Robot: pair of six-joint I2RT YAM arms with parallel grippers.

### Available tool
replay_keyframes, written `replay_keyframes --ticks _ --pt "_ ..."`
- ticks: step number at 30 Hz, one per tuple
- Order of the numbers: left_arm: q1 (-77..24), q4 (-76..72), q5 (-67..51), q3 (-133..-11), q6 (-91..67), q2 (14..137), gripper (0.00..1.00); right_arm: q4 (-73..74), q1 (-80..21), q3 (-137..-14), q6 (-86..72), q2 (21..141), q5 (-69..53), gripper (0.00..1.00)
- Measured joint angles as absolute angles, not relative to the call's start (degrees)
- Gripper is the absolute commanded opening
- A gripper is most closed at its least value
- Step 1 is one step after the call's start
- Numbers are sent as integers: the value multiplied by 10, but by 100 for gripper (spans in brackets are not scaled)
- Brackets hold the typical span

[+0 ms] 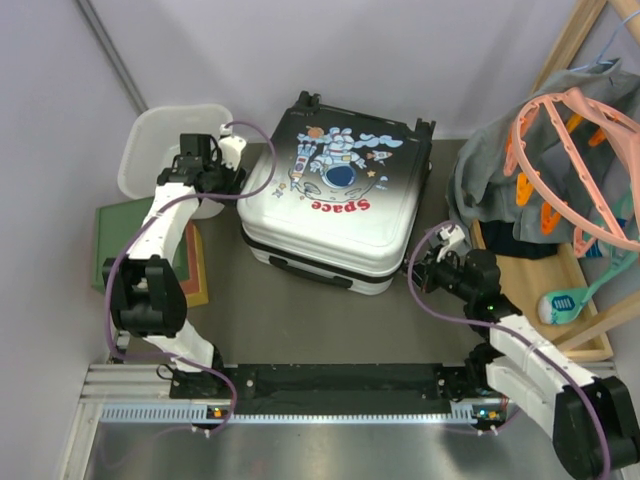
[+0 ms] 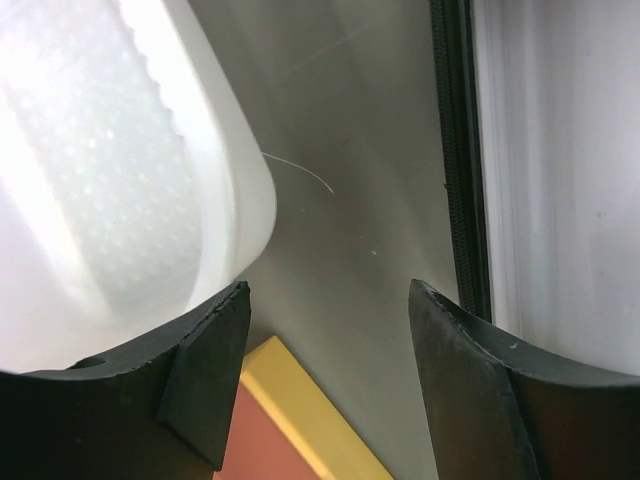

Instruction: Open, take out, and arrange the luggage

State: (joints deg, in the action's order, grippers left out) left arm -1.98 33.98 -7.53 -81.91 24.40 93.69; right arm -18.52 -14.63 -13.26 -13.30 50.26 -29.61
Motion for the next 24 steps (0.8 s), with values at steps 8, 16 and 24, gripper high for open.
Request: replay_keyframes --ticks 8,16,24 --pt "-14 321 -99 -783 238 922 69 -67 -216 -147 -122 417 -192 0" --pt "-13 310 -117 -759 232 906 69 -21 -221 -167 -138 422 -172 8" --pt "-13 310 -118 -759 230 906 69 -32 -223 -177 -153 466 -172 18"
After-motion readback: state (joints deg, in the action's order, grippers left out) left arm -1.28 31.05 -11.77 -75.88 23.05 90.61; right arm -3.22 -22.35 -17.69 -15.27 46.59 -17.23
